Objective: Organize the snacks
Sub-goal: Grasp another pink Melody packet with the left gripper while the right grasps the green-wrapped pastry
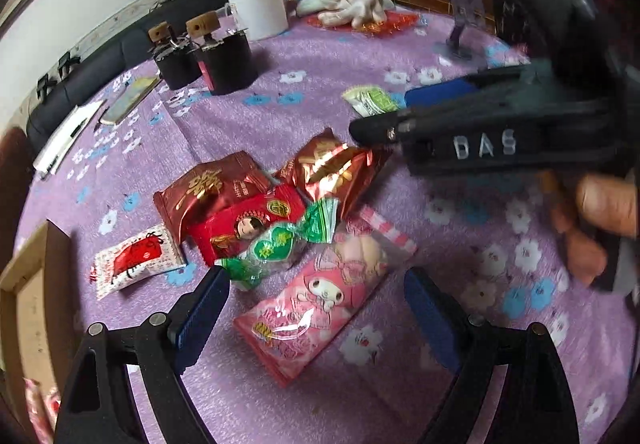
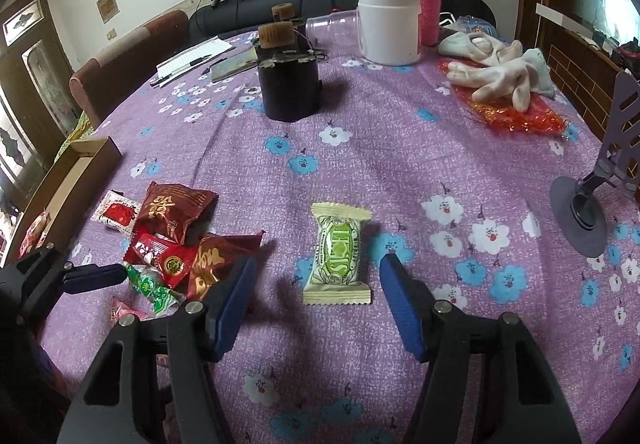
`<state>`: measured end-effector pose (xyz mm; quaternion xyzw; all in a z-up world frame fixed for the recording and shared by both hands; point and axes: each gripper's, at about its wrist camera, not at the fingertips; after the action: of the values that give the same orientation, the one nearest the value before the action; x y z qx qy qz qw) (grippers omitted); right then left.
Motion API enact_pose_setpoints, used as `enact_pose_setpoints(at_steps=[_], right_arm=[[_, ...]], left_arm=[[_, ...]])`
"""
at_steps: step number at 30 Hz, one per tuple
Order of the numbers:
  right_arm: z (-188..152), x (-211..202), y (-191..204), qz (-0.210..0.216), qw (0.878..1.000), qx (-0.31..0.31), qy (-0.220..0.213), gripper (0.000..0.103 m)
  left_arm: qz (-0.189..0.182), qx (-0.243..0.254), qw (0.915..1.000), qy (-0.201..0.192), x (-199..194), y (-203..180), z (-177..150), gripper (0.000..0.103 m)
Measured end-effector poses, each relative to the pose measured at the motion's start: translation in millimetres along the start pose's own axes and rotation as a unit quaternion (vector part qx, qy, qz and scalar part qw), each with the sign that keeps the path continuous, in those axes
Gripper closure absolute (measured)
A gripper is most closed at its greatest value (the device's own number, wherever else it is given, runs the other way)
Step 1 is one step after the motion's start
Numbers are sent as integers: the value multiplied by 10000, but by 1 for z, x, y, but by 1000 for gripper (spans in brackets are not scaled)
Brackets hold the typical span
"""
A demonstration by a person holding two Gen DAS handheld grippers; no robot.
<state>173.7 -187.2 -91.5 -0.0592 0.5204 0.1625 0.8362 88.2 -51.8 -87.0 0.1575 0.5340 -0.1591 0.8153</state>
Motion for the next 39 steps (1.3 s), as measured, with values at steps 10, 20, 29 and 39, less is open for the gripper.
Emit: enact_pose_setpoints(at_steps=[10, 20, 29, 39], right_arm=[[4, 11, 10, -208, 9997, -106, 67, 51], [0, 7, 3, -297, 9995, -32, 57, 81], [-10, -10, -2, -41, 9998, 144, -129, 83], [-20, -37, 9, 205, 9991, 106, -355, 83]], left_arm=[[-391, -52, 9991, 144, 0, 6, 4, 39], [-531, 10, 9985, 140, -6, -8, 3, 77], [-1009, -463, 9938, 13, -13, 11, -11, 79], [-777, -836, 9932, -246, -37, 26, -25, 79]])
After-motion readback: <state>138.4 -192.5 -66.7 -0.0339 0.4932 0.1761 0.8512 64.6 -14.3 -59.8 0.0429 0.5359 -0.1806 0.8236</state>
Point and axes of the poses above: each gripper's, at about its wrist camera, not at the fingertips, and x roughly the way its jaws point, y to its left, z to its top, and after that the axes turned 11 degrees about y, right-handed
